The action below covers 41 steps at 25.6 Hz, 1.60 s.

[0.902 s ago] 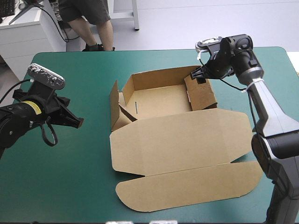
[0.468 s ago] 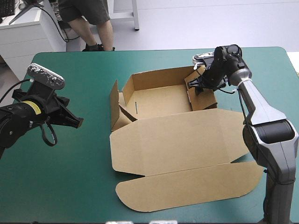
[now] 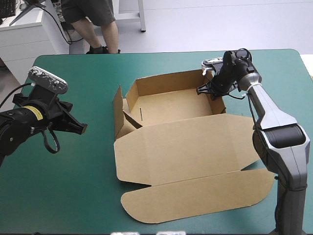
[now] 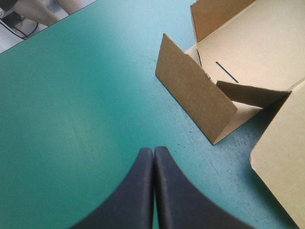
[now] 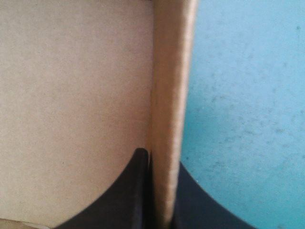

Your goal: Fold the box

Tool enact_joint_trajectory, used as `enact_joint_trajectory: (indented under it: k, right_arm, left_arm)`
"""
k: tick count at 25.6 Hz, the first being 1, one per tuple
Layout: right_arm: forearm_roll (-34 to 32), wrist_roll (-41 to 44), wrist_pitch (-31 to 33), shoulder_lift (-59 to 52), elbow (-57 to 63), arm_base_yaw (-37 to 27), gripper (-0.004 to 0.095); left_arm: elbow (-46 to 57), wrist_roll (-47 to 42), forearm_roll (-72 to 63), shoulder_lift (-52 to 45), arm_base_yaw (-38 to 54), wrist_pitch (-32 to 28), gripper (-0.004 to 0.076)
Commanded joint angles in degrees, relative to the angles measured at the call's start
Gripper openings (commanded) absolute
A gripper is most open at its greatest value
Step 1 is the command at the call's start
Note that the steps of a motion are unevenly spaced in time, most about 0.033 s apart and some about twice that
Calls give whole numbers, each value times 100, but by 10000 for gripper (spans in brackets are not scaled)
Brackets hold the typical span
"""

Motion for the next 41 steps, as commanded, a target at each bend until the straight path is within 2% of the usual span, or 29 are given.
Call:
enact_joint_trajectory:
  k: [1,9,18,22,27,35,38,41]
  right_arm:
    - [87,-55,94,-359,-174,-16,-18]
    - [34,-70,94,-546,-174,-25,-19]
    - [34,-300,94,-1720,-174,-96,-19]
    - [268,-439,105,-2328,-174,-391,-19]
    - [1325,-844,105,-3151,-174,-1100,-19]
    - [1359,-1214,105,-4360,430,-1731,-19]
    - [1359,-1300,105,-4728,886,-1873,-19]
    - [1416,-1300,105,-4764,948,-1903,-19]
  left_arm:
    - [-137,-18,16,-107,1,-297,-9]
    - [-137,-18,16,-107,1,-297,-9]
    - [-137,-85,98,-107,1,-297,-9]
    - [-137,-214,98,-107,1,-277,-9]
    - [-137,-296,98,-107,1,-277,-9]
    - [-137,-568,536,-107,1,-264,-9]
    - [-127,-598,535,-24,448,-241,22]
    - [-127,33,-407,163,1256,-241,21]
